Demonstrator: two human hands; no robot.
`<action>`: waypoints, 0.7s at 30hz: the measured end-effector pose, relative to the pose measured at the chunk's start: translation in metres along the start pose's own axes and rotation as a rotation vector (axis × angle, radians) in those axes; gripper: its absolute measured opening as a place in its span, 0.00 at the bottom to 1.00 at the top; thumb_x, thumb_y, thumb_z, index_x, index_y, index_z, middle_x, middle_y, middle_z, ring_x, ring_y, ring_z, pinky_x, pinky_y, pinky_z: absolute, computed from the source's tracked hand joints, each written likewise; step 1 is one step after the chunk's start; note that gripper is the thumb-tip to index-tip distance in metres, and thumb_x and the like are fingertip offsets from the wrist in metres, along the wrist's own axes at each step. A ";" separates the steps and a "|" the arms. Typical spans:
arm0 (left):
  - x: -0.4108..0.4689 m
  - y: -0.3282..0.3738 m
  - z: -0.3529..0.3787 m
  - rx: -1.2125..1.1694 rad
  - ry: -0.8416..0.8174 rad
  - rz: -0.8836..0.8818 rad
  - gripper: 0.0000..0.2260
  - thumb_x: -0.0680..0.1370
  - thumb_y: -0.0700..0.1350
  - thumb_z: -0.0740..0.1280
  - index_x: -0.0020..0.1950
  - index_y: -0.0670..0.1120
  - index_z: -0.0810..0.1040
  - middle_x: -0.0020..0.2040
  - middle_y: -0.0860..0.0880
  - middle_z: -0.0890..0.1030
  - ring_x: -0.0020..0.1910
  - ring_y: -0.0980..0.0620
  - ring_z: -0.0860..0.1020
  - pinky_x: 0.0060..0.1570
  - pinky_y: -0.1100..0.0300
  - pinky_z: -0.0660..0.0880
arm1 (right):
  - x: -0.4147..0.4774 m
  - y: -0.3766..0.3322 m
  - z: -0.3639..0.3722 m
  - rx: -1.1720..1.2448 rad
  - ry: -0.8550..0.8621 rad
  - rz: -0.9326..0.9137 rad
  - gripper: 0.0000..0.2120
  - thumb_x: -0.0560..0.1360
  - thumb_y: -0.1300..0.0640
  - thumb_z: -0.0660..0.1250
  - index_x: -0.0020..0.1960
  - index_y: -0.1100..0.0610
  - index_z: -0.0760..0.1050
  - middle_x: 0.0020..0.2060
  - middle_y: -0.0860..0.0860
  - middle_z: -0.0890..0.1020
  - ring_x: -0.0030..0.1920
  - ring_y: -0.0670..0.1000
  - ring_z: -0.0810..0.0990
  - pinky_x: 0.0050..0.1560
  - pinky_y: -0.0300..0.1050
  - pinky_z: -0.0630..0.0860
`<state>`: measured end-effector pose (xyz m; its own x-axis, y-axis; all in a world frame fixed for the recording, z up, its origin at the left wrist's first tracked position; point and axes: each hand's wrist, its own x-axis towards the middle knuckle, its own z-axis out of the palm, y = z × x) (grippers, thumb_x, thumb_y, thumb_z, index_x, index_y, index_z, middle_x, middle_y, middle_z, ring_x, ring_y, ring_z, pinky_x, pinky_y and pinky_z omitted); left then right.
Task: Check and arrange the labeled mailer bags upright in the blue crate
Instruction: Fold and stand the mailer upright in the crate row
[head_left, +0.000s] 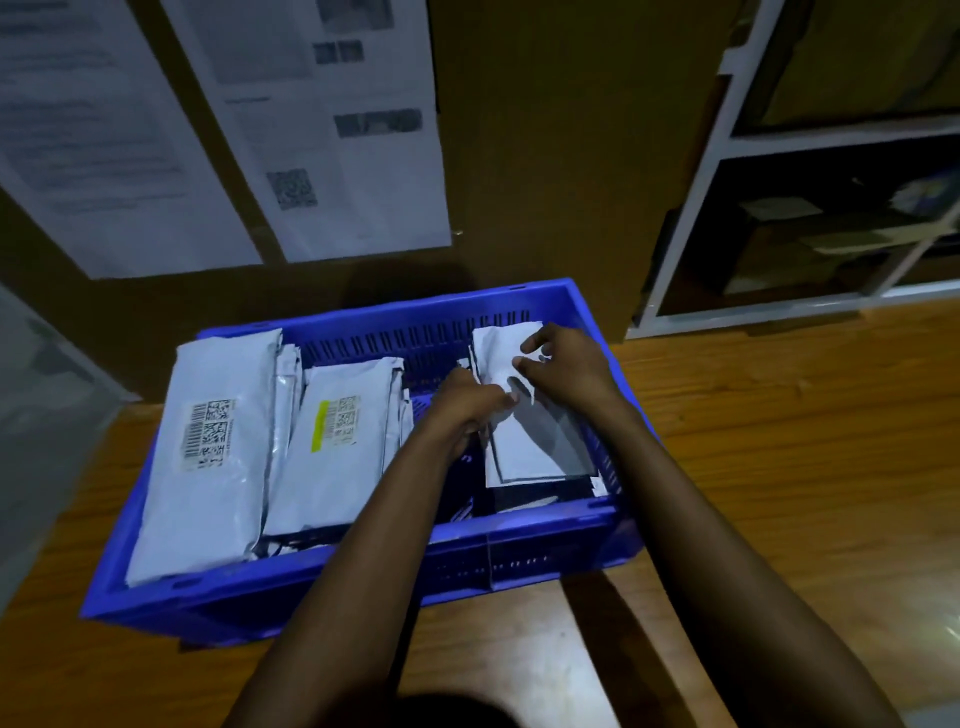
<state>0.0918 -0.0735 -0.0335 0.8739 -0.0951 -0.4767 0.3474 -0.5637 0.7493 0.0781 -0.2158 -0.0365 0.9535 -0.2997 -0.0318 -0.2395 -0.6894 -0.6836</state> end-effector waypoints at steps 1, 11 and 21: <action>0.002 -0.001 -0.001 0.002 0.020 -0.002 0.18 0.75 0.47 0.76 0.58 0.37 0.76 0.42 0.45 0.79 0.34 0.51 0.76 0.24 0.63 0.68 | -0.002 0.000 -0.002 0.018 0.020 0.001 0.11 0.77 0.51 0.73 0.57 0.54 0.81 0.54 0.55 0.84 0.57 0.54 0.82 0.48 0.44 0.70; 0.010 -0.008 0.003 0.025 0.072 0.030 0.13 0.69 0.48 0.81 0.43 0.39 0.85 0.39 0.43 0.86 0.36 0.47 0.82 0.39 0.54 0.80 | -0.021 0.003 -0.008 0.153 0.115 -0.005 0.07 0.74 0.49 0.74 0.50 0.48 0.80 0.48 0.50 0.87 0.52 0.51 0.85 0.58 0.50 0.79; 0.004 -0.005 0.013 0.022 0.231 0.185 0.07 0.71 0.44 0.79 0.42 0.40 0.87 0.40 0.46 0.86 0.42 0.49 0.84 0.48 0.50 0.83 | -0.025 0.010 -0.001 0.191 0.041 0.075 0.05 0.78 0.52 0.72 0.51 0.53 0.82 0.44 0.48 0.85 0.46 0.48 0.82 0.47 0.41 0.73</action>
<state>0.0889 -0.0816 -0.0446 0.9768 -0.0104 -0.2141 0.1698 -0.5721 0.8024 0.0522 -0.2155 -0.0421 0.9253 -0.3743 -0.0609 -0.2665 -0.5275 -0.8067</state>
